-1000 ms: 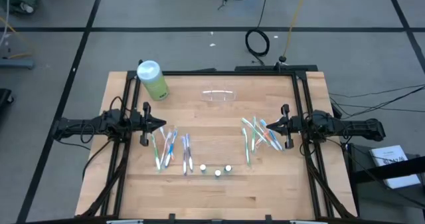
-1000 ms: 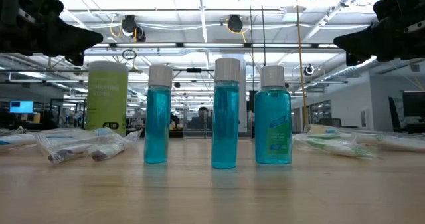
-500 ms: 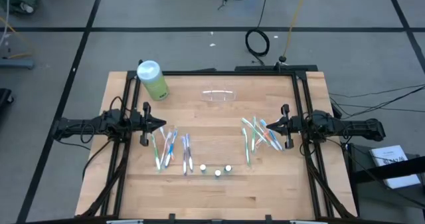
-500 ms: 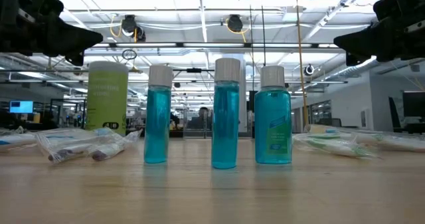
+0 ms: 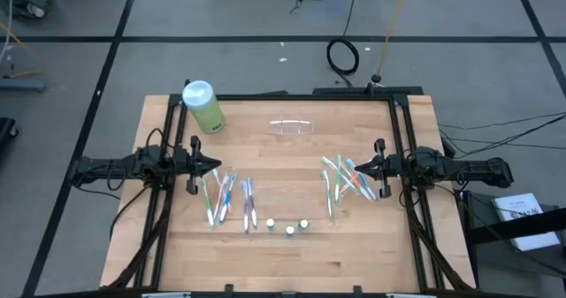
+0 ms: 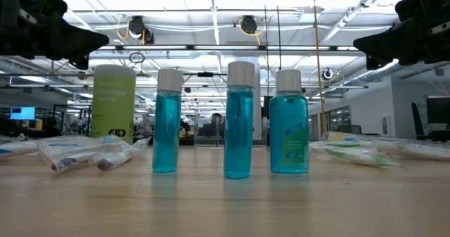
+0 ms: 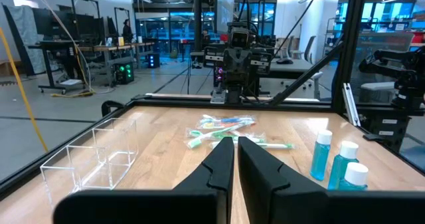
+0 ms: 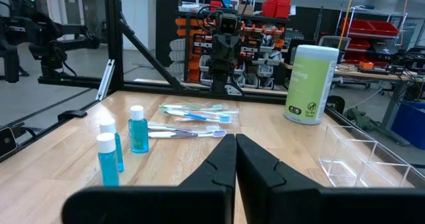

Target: Pick & Place toothbrushing station

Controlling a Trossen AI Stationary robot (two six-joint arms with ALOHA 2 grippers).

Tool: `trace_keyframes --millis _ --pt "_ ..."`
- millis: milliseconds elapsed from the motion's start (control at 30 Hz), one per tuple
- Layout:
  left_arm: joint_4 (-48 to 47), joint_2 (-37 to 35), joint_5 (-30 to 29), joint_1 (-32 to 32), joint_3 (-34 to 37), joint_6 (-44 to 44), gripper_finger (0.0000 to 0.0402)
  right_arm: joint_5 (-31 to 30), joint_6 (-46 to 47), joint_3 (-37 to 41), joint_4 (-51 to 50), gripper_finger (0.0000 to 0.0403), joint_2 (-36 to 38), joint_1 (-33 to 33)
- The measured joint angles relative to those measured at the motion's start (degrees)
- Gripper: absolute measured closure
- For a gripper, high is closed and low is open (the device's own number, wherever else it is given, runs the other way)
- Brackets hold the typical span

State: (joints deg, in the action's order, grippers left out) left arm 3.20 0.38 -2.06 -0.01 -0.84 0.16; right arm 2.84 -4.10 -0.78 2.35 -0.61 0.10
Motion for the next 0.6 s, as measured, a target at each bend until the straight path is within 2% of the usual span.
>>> trace_keyframes --millis 500,600 --pt "0.0 0.0 0.0 0.0 0.0 0.1 0.0376 0.0 0.0 0.0 0.0 0.0403 0.0 0.0" --pt "0.3 0.0 -0.1 0.0 0.0 3.9 0.0376 0.2 0.6 0.0 1.4 0.0403 0.0 0.0"
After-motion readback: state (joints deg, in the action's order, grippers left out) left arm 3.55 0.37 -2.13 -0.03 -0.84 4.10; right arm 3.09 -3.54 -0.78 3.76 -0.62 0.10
